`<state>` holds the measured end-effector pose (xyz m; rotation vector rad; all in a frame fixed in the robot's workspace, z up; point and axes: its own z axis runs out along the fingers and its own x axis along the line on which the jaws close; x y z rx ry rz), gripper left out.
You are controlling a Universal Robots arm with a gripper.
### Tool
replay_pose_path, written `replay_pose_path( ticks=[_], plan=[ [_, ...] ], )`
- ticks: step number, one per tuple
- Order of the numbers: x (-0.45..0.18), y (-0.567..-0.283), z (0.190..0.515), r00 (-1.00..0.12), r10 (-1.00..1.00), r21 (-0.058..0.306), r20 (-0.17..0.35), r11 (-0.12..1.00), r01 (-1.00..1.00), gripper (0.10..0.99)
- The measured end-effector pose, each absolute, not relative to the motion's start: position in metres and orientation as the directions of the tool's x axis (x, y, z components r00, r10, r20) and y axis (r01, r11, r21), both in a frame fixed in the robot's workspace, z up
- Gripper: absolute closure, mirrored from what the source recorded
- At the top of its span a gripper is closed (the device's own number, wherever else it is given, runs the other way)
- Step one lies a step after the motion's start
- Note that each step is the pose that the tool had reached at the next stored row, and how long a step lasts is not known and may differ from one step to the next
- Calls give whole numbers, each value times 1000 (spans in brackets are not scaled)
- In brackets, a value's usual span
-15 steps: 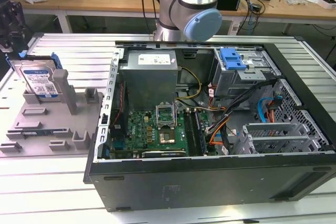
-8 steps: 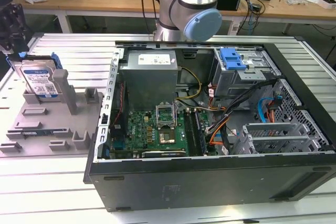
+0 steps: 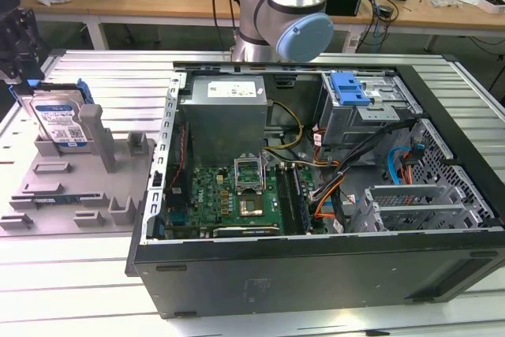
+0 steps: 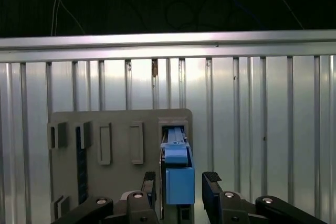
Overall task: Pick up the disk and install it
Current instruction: 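Pick up the disk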
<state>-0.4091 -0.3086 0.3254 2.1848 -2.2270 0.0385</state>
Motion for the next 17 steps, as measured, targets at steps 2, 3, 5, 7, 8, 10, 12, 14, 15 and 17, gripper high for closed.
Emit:
replay_pose_path(
  ticks=[2, 3, 5, 7, 8, 10, 12, 14, 15, 17],
  plan=[
    [-409, -309, 323, -19, -999, -2, 33, 19, -1000, 604],
    [-409, -309, 322, -19, -999, -3, 33, 19, -1000, 604],
    [-409, -309, 321, -19, -999, -2, 33, 19, -1000, 604],
    [-409, -309, 319, -19, -999, -2, 33, 19, -1000, 604],
    [-409, -309, 318, -19, -999, -2, 33, 19, -1000, 604],
    [-409, -309, 317, -19, -999, -2, 33, 19, -1000, 604],
    [-409, -309, 315, -19, -999, -3, 33, 19, -1000, 604],
    [-409, -309, 313, -19, -999, -2, 33, 19, -1000, 604],
    [-409, -309, 312, -19, -999, -2, 33, 19, -1000, 604],
    [-409, -309, 311, -19, -999, -3, 33, 19, -1000, 604]
  ],
)
